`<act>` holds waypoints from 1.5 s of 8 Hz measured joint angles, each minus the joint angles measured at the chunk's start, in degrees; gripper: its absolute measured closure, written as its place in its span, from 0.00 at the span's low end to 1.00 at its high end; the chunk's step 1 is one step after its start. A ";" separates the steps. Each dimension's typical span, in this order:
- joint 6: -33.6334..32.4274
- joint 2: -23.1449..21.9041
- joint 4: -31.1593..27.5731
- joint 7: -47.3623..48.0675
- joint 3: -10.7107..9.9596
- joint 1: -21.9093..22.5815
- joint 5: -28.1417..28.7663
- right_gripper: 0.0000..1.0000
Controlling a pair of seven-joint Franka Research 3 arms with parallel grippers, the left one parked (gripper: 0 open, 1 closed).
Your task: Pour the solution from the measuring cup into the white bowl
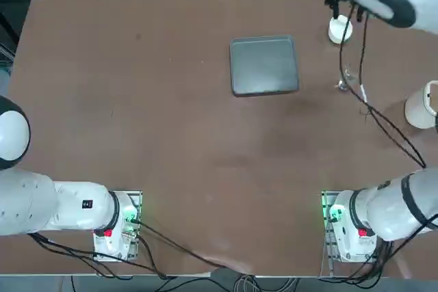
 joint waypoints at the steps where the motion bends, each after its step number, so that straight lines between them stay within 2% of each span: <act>1: 0.87 3.03 -1.76 9.85 0.04 1.41 -3.13 0.00; 3: 2.15 9.99 -2.69 30.73 0.00 2.17 -6.92 0.00; 6: 2.30 18.71 -2.86 55.60 -0.77 2.06 -10.12 0.00; 9: 2.25 28.27 -2.77 71.85 -0.90 2.12 -13.37 0.01; 12: 2.22 33.10 -2.55 82.89 -1.81 1.95 -19.31 0.01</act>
